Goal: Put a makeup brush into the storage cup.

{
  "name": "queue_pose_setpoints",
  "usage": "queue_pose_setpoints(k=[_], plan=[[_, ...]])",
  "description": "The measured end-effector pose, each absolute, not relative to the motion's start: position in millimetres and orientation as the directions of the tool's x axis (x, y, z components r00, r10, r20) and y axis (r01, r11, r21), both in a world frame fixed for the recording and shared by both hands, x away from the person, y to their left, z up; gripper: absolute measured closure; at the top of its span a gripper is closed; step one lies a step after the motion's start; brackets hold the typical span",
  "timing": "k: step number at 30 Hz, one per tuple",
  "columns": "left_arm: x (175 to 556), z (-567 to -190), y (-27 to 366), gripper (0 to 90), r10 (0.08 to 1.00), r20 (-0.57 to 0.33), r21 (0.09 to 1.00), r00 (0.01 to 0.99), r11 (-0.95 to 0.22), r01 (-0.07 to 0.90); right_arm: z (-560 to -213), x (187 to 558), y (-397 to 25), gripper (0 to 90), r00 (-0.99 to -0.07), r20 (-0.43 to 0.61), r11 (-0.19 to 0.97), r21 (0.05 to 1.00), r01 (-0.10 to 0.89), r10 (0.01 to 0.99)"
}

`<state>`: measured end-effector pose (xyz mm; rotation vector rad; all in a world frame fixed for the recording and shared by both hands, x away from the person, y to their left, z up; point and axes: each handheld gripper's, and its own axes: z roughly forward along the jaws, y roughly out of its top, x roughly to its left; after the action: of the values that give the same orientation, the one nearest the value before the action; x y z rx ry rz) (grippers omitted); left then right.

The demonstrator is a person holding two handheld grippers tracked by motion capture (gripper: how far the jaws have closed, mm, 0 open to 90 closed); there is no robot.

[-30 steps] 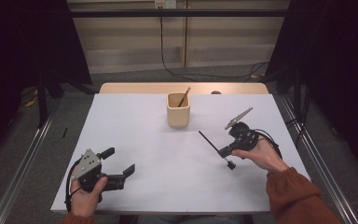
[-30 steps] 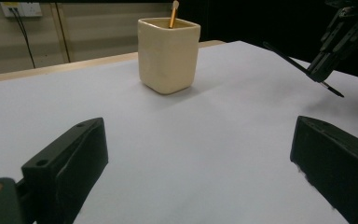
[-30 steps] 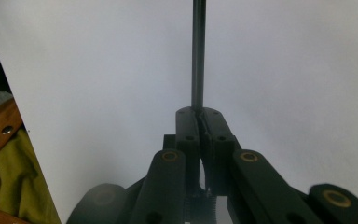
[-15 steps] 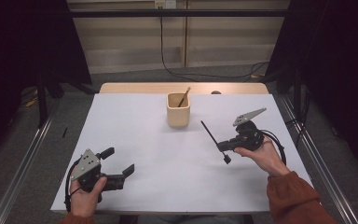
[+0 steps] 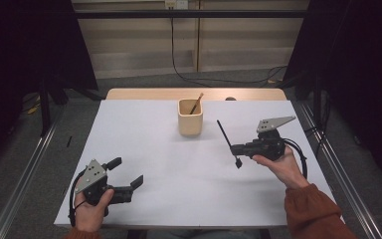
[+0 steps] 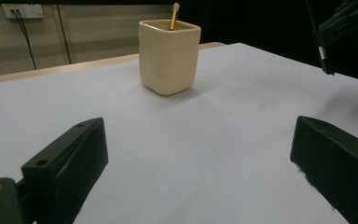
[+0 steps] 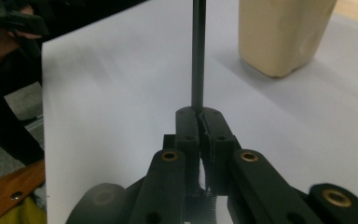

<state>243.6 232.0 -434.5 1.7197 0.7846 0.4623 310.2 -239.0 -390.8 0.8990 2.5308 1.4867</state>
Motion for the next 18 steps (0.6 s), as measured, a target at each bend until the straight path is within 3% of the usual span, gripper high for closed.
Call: queue_pose_setpoints(k=[7,18], plan=[[243.1,-434.2,231.8,3.9,0.709,-0.086,0.954,0.700,-0.146,0.264,-385.2,308.0,-241.1,86.2,-0.851,0.211,0.303,0.871,0.387,0.481],[243.6,-434.6,232.0,3.9,0.707,-0.089,0.952,0.702,-0.146,0.268,-382.3,311.7,-226.3,86.2,-0.881,0.216,0.333,0.867,0.371,0.421]])
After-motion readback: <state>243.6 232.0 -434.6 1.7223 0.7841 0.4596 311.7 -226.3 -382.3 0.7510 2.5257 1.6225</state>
